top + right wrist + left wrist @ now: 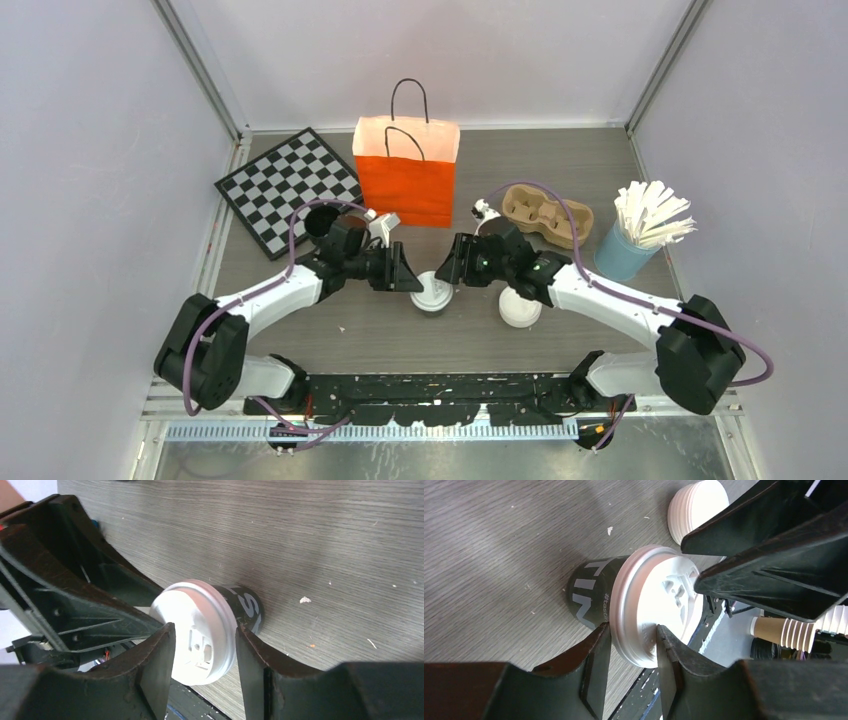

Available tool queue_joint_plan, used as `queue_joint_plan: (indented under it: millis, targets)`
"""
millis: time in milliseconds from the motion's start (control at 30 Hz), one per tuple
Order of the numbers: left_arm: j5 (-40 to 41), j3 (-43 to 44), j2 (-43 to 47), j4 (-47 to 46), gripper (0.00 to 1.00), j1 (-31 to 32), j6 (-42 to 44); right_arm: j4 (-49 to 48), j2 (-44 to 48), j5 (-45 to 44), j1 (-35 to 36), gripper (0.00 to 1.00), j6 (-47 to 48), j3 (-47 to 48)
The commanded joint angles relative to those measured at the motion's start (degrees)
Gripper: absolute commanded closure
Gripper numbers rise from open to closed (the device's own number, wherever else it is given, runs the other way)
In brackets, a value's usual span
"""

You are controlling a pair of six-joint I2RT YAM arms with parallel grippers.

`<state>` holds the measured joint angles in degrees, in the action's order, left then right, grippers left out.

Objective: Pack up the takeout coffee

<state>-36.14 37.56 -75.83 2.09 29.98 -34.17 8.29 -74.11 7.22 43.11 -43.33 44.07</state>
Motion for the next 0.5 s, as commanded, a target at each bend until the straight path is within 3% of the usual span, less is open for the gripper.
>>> queue_joint_plan:
  millis: [0, 233, 467]
  targets:
    - [-2.7, -1.6, -2.1, -4.1, 0.62, 0.3, -0.3, 0.7, 3.5, -2.2, 0.1, 0.47, 1.7, 1.5]
    - [-5.5, -2.0, -4.7, -9.3, 0.61, 0.3, -3.3, -0.3, 0.4, 1.2, 0.0, 0.39, 4.1, 2.7]
    - [-4.9, -1.9, -4.6, -9.1, 0.61, 1.0, -3.8, -5.4, -0.6, 2.0, 0.0, 0.44, 2.8, -1.7]
